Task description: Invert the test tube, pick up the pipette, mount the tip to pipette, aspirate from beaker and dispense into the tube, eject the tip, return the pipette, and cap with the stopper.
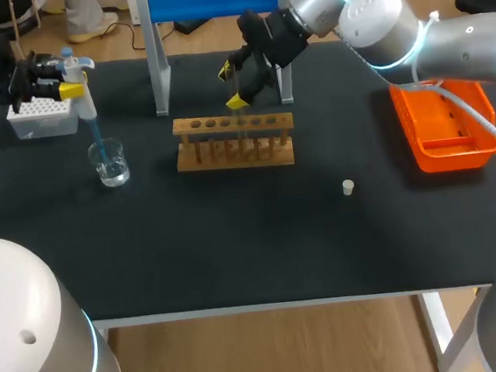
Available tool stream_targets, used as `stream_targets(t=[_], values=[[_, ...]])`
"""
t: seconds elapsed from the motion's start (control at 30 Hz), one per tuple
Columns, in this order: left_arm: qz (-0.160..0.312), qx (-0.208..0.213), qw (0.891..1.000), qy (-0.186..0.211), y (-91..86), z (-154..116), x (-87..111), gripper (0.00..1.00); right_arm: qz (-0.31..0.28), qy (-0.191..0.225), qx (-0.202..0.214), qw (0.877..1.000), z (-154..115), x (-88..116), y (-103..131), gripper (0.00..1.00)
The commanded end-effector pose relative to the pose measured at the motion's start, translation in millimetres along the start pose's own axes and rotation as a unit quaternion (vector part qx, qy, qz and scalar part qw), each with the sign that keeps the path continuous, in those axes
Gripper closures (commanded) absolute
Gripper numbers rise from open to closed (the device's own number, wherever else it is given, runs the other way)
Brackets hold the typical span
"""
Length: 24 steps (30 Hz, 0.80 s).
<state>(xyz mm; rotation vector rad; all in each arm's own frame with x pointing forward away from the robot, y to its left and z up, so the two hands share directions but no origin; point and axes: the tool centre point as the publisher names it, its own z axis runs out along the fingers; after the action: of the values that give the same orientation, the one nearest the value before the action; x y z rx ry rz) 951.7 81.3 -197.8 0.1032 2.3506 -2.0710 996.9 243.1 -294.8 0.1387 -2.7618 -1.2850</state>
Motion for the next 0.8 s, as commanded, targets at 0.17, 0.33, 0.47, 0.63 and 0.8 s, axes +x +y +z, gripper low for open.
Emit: stream_targets(t=[0.17, 0.33, 0.47, 0.63, 0.8], values=[[0.005, -0.012, 1.000, -0.012, -17.5, -3.9, 4.7, 1.00, 0.001, 0.001, 0.002, 1.000, -1.7, 0.3, 0.6, 0.00], [0.013, -0.021, 0.999, -0.021, -33.8, -3.6, 6.2, 1.00, 0.001, 0.001, 0.002, 1.000, -1.7, 0.3, 0.6, 0.00], [0.019, -0.025, 0.999, -0.027, -47.3, -2.2, 7.5, 1.00, 0.001, 0.001, 0.002, 1.000, -1.7, 0.3, 0.6, 0.00], [0.026, -0.029, 0.999, -0.033, -62.6, 1.2, 9.1, 1.00, 0.001, 0.001, 0.002, 1.000, -1.7, 0.3, 0.6, 0.00], [0.030, -0.037, 0.998, -0.037, -79.1, 6.5, 9.3, 1.00, 0.001, 0.001, 0.002, 1.000, -1.7, 0.3, 0.6, 0.00]])
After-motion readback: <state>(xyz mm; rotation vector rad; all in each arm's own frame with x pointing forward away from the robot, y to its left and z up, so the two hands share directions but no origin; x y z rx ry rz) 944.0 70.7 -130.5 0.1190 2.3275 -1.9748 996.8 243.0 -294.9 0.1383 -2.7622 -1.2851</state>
